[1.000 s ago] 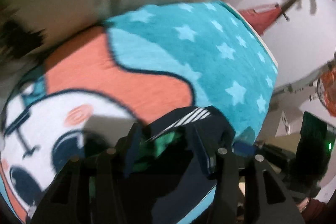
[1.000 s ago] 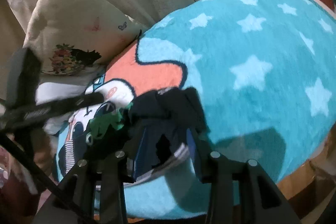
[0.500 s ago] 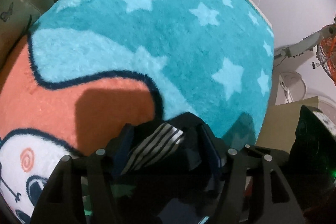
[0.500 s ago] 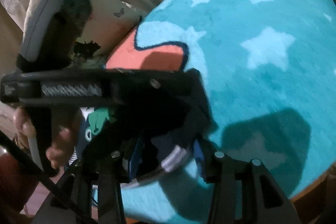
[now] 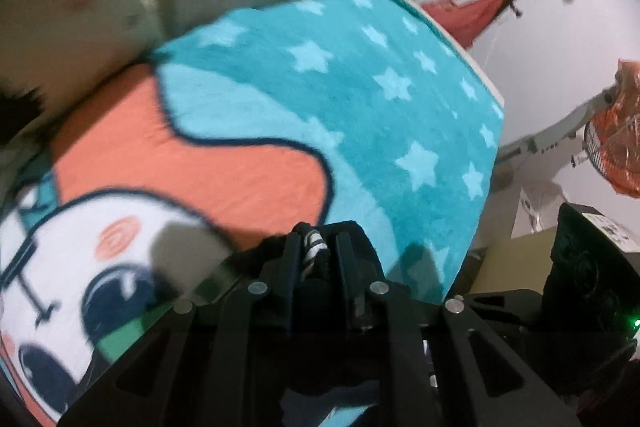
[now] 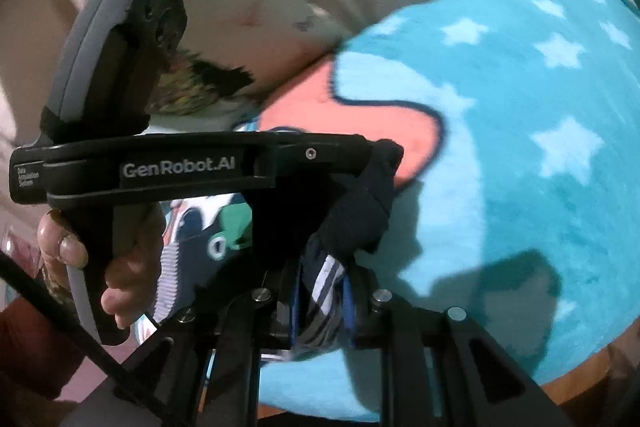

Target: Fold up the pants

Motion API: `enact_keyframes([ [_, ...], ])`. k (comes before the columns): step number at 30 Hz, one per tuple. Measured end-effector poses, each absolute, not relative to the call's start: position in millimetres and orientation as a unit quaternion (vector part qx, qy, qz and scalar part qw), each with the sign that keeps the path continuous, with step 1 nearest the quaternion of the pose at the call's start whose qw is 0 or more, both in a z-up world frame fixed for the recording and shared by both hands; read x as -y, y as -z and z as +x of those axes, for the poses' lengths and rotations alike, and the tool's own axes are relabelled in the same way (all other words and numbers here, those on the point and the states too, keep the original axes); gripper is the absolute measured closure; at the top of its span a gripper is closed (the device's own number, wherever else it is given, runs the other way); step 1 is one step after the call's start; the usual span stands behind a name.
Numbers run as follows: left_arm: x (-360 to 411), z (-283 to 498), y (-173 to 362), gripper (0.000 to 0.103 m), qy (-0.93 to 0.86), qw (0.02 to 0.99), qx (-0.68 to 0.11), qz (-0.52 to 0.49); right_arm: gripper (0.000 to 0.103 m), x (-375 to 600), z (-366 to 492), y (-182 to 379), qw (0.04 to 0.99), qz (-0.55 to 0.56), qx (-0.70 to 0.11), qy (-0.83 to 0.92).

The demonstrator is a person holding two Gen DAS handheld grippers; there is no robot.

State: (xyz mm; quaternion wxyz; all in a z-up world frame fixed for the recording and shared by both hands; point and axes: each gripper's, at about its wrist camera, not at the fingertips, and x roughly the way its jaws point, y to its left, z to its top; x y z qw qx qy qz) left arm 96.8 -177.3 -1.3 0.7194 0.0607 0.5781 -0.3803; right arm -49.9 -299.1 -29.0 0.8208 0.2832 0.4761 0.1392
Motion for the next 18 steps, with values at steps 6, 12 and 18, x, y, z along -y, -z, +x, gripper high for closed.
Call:
enact_keyframes([
  [6,94,93,11,0.086,0.329,0.739,-0.587,-0.013,0.082,236,-44,22,0.817,0.22,-0.494,-0.2],
  [12,10,79,24,0.082,0.275,0.739,-0.607,-0.104,0.059,170,-41,34,0.807,0.157,-0.513,-0.247],
  [18,-60,60,8,0.071,0.228,0.764,-0.579,-0.173,0.054,123,-43,31,0.8,0.094,-0.516,-0.29],
])
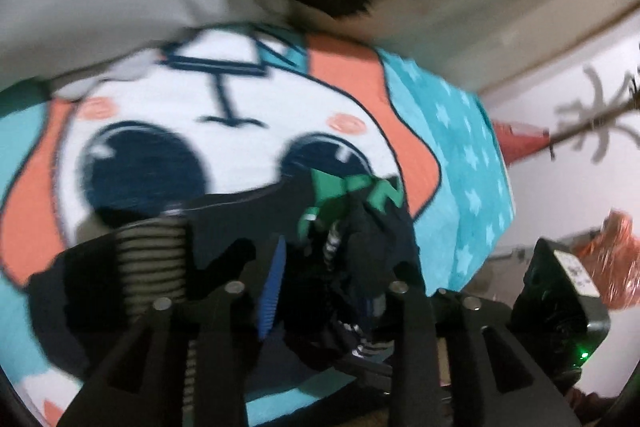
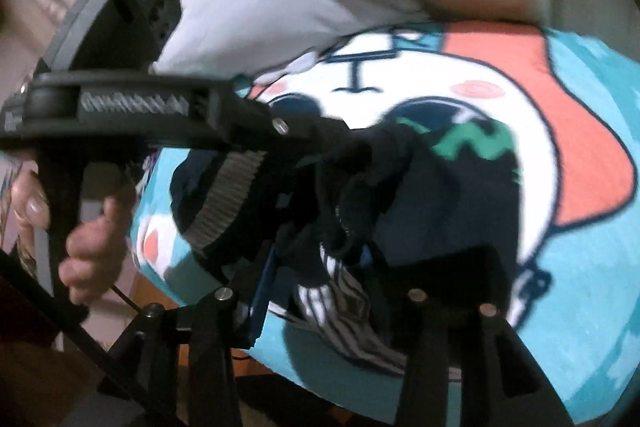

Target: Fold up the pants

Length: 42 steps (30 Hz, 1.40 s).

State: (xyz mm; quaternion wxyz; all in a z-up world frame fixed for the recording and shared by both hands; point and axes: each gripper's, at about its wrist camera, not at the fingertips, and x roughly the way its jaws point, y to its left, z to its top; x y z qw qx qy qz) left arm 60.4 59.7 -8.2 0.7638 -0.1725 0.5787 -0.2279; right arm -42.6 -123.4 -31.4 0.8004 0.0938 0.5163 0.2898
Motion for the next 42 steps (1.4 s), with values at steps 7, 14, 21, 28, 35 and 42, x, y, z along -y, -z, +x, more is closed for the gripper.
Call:
enact_keyframes([
  [7,-126,45,-11,0.067,0.168,0.8,-0.545,-0.189,0.054,129,-49,-11,0.81,0.088,-0.487,-0.316],
  [14,-158,40,-10,0.067,0.131,0.811,-0.539,-0.186,0.075,136,-16,8,0.812,0.137,-0.51,-0.247],
  [21,-175,34,-9,0.066,0.11,0.817,-0.536,-0.182,0.074,97,4,62,0.789,0.115,-0.558,-0.228],
  [28,-223,18,-3,0.058,0.059,0.818,-0.528,-0.222,0.067,120,5,25,0.801,0.124,-0.541,-0.226],
  [35,-244,-2,15,0.058,0.037,0.805,-0.538,-0.25,0.044,202,-7,18,0.821,0.155,-0.535,-0.125],
  [42,-230,2,20,0.058,0.042,0.797,-0.546,-0.254,0.044,228,15,55,0.781,0.246,-0.549,-0.165],
])
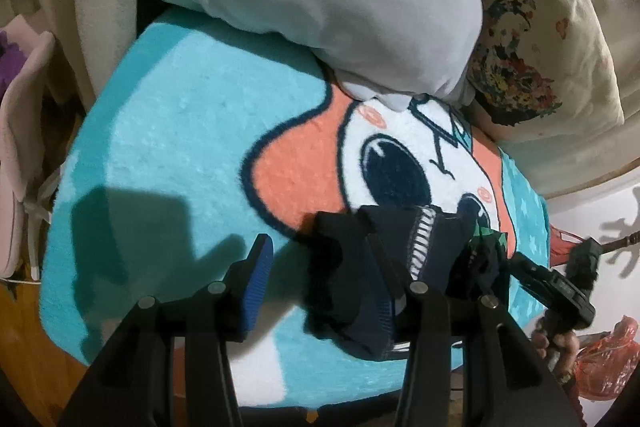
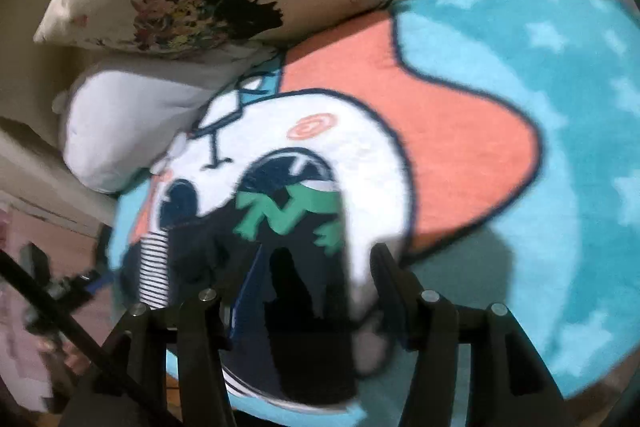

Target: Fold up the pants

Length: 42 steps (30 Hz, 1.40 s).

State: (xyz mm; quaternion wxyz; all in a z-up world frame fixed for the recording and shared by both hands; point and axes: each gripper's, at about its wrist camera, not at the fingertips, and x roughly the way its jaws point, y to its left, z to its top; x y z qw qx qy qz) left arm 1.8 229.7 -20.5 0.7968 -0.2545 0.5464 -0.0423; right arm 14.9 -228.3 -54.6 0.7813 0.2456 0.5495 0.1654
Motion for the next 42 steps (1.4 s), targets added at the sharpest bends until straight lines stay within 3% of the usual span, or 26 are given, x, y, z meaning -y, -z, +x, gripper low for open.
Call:
enact_keyframes([
  [3,-217,-1,10,0.058,0.038,0.805,-0.538,-0.245,0.044,213,28,74,0.766,0.236,-0.57,-0.181],
  [5,-210,-2,4,0.058,0.031,0.81,-0.534,-0.24,0.074,209,32,70,0.771,0.222,-0.565,-0.191],
  [7,-203,-4,0,0.058,0.022,0.813,-0.531,-0.239,0.087,212,37,62,0.771,0.231,-0.558,-0.203],
  [15,-178,-10,0,0.058,-0.016,0.811,-0.529,-0.25,0.094,245,54,35,0.806,0.175,-0.536,-0.177],
  [21,-169,-16,6,0.058,-0.044,0.803,-0.531,-0.268,0.094,287,66,49,0.808,0.162,-0.55,-0.137],
  [23,-168,-19,10,0.058,-0.054,0.798,-0.532,-0.277,0.091,292,70,57,0.801,0.154,-0.562,-0.134],
  [25,-169,-23,14,0.058,-0.062,0.791,-0.534,-0.291,0.082,294,71,62,0.799,0.143,-0.571,-0.127],
  [32,-166,-37,21,0.057,-0.067,0.784,-0.532,-0.313,0.075,294,57,-4,0.844,0.109,-0.509,-0.128],
  [37,-161,-40,32,0.057,-0.052,0.777,-0.538,-0.322,0.054,223,61,-19,0.802,0.111,-0.532,-0.249],
  [42,-164,-48,37,0.057,-0.041,0.776,-0.536,-0.329,0.046,106,65,-5,0.73,0.037,-0.581,-0.359],
])
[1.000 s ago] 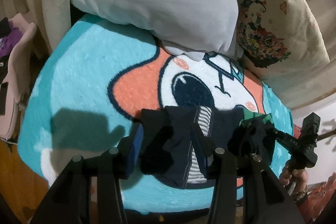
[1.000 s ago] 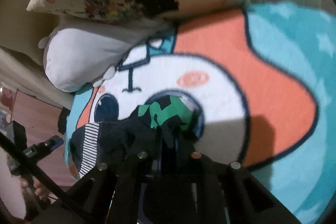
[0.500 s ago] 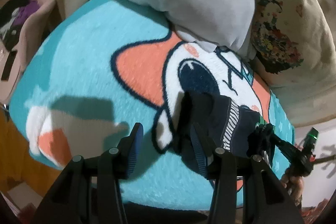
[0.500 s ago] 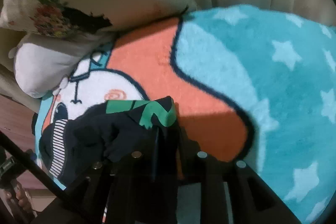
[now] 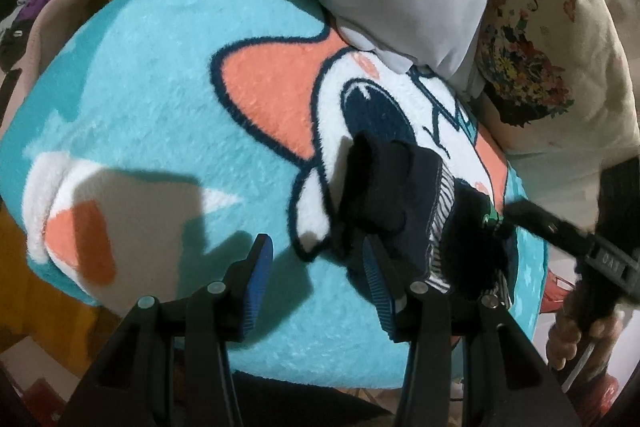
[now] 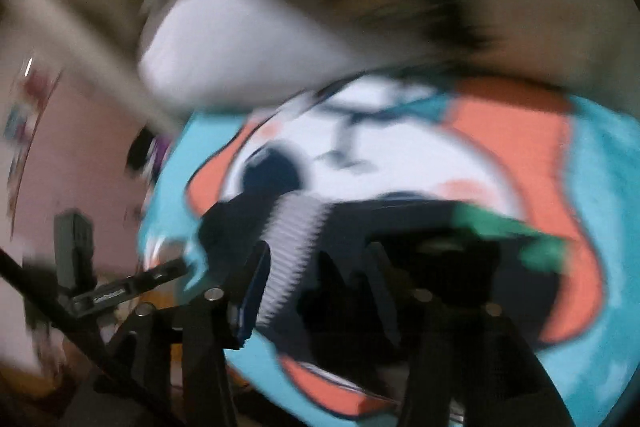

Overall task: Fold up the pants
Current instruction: 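Grasp the folded bundle with the left gripper while the right gripper folds its end over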

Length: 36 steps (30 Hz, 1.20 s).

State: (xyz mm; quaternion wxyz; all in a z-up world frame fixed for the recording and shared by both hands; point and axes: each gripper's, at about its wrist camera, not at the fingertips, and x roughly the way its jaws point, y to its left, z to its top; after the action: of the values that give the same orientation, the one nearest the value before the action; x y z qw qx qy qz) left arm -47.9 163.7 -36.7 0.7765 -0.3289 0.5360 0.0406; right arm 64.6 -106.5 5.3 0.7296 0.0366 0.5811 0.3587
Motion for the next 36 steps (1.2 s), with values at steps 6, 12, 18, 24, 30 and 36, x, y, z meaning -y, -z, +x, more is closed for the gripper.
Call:
enact_keyframes([
  [6,-179,-62,44,0.055,-0.045,0.773,-0.534,-0.34,0.036,-8,70,25,0.692,-0.087,-0.623,-0.355],
  [12,-191,-68,48,0.054,-0.04,0.77,-0.532,-0.348,0.018,-62,57,64,0.665,-0.202,-0.653,-0.301],
  [18,-188,-64,49,0.054,-0.018,0.771,-0.538,-0.341,0.059,-56,49,58,0.672,-0.251,-0.632,-0.295],
  [24,-153,-44,60,0.051,0.034,0.764,-0.564,-0.31,0.074,-17,59,50,0.678,-0.182,-0.644,-0.304],
  [30,-117,-27,57,0.051,0.078,0.782,-0.558,-0.266,0.074,17,68,34,0.685,-0.101,-0.65,-0.315],
  [36,-89,-6,43,0.095,0.123,0.785,-0.554,-0.248,0.074,46,77,2,0.703,-0.03,-0.633,-0.324],
])
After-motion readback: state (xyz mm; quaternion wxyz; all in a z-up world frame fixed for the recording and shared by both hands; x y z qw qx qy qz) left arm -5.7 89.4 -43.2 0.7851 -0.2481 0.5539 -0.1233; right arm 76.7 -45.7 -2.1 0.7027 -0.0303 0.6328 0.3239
